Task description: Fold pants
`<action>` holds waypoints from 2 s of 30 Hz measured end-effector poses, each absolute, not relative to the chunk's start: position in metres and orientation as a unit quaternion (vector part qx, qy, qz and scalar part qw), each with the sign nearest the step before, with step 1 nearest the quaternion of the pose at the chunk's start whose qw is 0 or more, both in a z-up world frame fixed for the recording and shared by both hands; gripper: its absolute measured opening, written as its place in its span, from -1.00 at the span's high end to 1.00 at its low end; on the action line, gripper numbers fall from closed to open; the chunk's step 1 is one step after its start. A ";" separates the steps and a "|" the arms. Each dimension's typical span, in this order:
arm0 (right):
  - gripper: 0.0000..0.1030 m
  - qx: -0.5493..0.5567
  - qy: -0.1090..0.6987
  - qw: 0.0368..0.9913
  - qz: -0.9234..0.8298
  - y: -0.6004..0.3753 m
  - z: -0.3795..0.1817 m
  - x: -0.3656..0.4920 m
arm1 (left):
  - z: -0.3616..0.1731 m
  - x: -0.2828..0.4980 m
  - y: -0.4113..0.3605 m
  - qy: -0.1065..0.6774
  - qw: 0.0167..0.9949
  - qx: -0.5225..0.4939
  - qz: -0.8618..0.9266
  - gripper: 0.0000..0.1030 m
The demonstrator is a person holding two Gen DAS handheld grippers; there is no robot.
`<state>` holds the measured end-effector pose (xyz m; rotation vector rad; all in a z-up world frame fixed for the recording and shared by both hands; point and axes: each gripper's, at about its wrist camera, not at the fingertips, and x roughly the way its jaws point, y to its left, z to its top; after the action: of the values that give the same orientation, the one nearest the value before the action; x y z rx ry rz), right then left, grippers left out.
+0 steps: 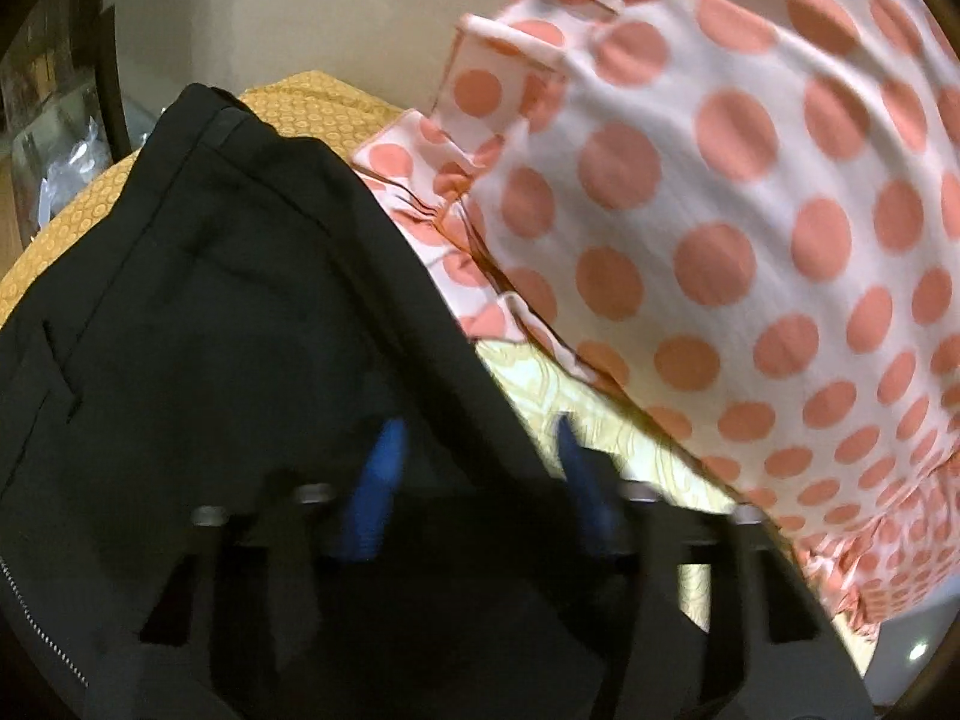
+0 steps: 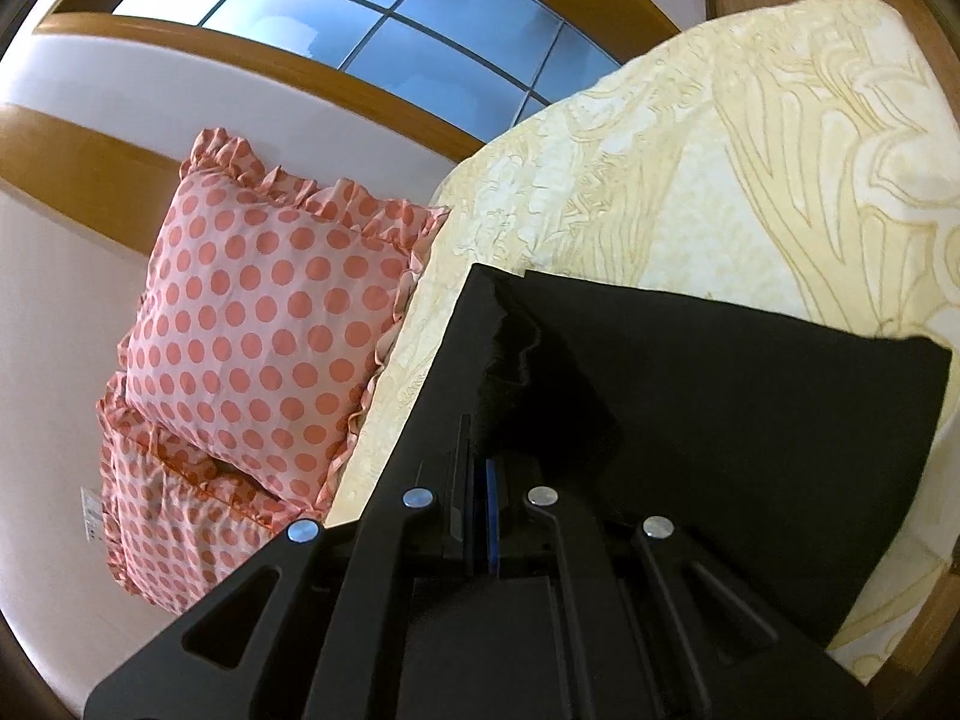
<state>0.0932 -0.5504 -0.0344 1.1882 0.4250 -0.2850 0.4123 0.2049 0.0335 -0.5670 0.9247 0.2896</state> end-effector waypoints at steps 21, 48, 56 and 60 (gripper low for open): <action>0.95 0.478 0.175 0.849 -0.142 -0.571 0.016 0.080 | 0.125 0.089 0.194 0.284 0.929 -0.225 0.075 0.88; 0.95 0.485 0.208 0.834 -0.162 -0.583 0.000 0.056 | 0.035 -0.010 0.223 0.269 0.893 -0.328 0.149 0.61; 0.95 0.489 0.208 0.830 -0.169 -0.581 -0.004 0.038 | 0.048 -0.024 0.222 0.258 0.905 -0.302 0.154 0.91; 0.95 0.515 0.224 0.808 -0.178 -0.583 -0.026 0.026 | 0.041 -0.023 0.228 0.273 0.899 -0.305 0.157 0.92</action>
<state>0.0259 -0.5834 -0.0261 1.1014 0.4793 -0.3806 -0.0234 0.2277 0.0406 -0.6325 0.5662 0.3246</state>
